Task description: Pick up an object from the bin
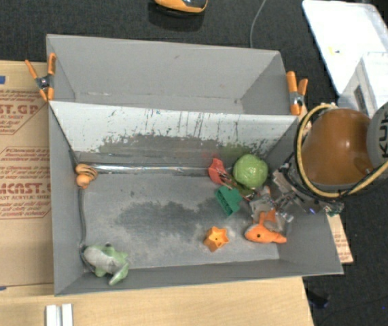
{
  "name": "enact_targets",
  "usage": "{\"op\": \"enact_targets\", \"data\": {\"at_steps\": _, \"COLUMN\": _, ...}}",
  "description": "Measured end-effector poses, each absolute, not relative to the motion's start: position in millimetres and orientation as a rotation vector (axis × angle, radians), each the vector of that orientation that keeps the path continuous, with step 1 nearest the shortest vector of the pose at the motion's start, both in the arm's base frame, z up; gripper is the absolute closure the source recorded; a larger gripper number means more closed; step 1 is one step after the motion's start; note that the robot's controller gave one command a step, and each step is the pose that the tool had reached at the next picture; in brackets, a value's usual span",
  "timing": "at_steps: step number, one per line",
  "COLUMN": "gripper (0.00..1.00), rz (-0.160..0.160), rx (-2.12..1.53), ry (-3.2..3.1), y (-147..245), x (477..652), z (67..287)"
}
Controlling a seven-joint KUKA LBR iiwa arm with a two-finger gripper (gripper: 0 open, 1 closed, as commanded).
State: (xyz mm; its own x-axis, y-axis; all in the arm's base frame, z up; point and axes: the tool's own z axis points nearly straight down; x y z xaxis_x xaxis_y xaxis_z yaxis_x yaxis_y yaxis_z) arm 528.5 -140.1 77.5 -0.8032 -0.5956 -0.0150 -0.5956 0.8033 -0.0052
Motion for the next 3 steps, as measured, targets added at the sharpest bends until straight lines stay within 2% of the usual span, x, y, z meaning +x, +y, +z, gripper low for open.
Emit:
{"op": "enact_targets", "data": {"at_steps": 1, "gripper": 1.0, "rz": 0.006, "rx": -1.136, "ry": 2.922, "y": -133, "x": 518.6, "z": 128}}
{"op": "enact_targets", "data": {"at_steps": 2, "gripper": 1.0, "rz": 0.002, "rx": -0.685, "ry": 3.052, "y": -140, "x": 532.5, "z": 137}}
{"op": "enact_targets", "data": {"at_steps": 3, "gripper": 1.0, "rz": 0.001, "rx": -1.216, "ry": 2.883, "y": -138, "x": 571.0, "z": 140}}
